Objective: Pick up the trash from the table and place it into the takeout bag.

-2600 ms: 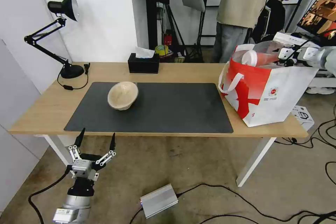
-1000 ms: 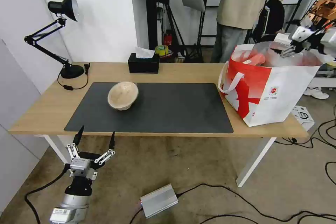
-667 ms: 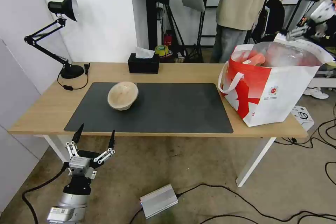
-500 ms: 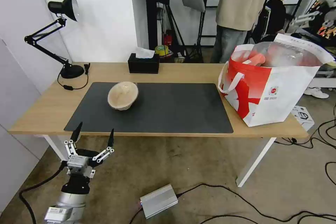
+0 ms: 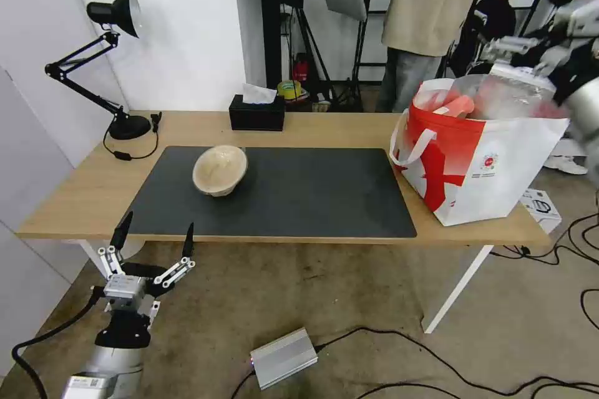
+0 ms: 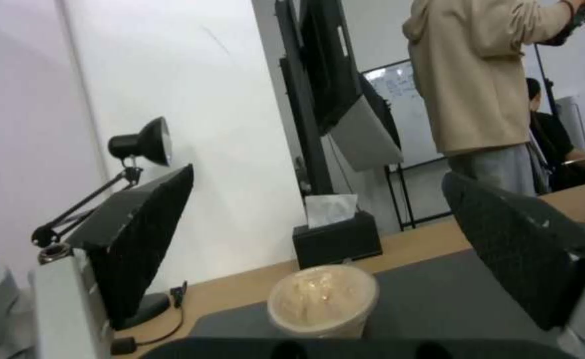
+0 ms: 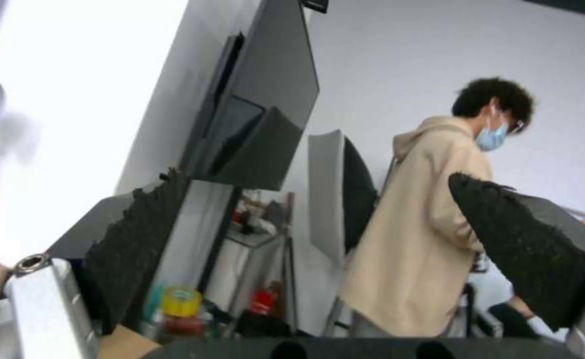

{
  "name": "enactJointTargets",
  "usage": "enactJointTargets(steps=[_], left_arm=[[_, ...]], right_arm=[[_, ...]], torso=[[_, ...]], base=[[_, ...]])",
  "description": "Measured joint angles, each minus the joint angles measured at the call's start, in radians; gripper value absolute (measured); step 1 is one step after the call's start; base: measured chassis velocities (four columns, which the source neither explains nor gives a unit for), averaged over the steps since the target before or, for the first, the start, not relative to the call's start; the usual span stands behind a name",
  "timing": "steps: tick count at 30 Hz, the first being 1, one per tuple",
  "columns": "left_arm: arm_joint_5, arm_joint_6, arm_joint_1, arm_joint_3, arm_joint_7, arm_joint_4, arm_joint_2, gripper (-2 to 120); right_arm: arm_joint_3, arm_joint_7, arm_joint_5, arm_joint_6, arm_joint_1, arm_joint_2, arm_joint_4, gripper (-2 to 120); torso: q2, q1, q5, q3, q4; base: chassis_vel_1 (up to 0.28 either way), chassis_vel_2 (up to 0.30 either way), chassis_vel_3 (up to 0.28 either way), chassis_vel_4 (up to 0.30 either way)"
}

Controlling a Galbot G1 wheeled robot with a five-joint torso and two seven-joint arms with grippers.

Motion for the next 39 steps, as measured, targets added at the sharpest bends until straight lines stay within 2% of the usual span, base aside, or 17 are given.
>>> enactJointTargets(steps=[5,6,9,14,17,23,26,34,39], left_arm=[[0.012,0.014,-0.007,0.011,-0.001,-0.005,0.003,100],[0.012,0.014,-0.007,0.011,-0.001,-0.005,0.003,100],[0.024,0.022,-0.012,0.025,-0.002,-0.009,0.001,100],[0.031,0.029,-0.018,0.035,-0.002,-0.009,-0.001,100],[0.034,0.036,-0.024,0.04,-0.003,-0.009,0.0,100],[0.037,0.045,-0.032,0.047,-0.003,-0.007,0.0,100],[0.039,0.049,-0.042,0.05,-0.002,-0.001,0.001,100],[0.038,0.058,-0.053,0.05,-0.002,0.01,0.002,100],[0.037,0.058,-0.058,0.057,-0.001,0.026,0.002,100]], right_arm=[[0.066,-0.001,-0.051,0.06,-0.162,0.112,0.057,100],[0.066,-0.001,-0.051,0.06,-0.162,0.112,0.057,100],[0.092,-0.005,-0.109,0.114,-0.283,0.195,0.099,100],[0.1,-0.009,-0.162,0.158,-0.362,0.258,0.128,100],[0.104,-0.019,-0.213,0.186,-0.424,0.324,0.15,100],[0.1,-0.05,-0.271,0.213,-0.495,0.4,0.17,100],[0.078,-0.073,-0.333,0.238,-0.545,0.462,0.174,100],[0.045,-0.097,-0.434,0.285,-0.611,0.543,0.166,100],[0.043,-0.114,-0.454,0.3,-0.641,0.566,0.163,100]], torso=[[0.0,0.0,-0.0001,0.0,-0.0001],[0.0,0.0,-0.0001,0.0,-0.0001],[0.0,0.0,-0.0002,0.0,0.0],[0.0,0.0,-0.0001,0.0,-0.0001],[0.0,0.0,-0.0002,0.0,0.0],[0.0,0.0,-0.0001,0.0,0.0001],[0.0,0.0,0.0,0.0,-0.0001],[0.0,0.0,-0.0001,0.0,0.0],[0.0,0.0,-0.0002,0.0,0.0]], base=[[0.0,0.0,0.0,0.0],[0.0,0.0,0.0,0.0],[0.0,0.0,0.0,0.0],[0.0,0.0,0.0,0.0],[0.0,0.0,0.0,0.0],[0.0,0.0,0.0,0.0],[0.0,0.0,0.0,0.0],[0.0,0.0,0.0,0.0],[0.0,0.0,0.0,0.0]])
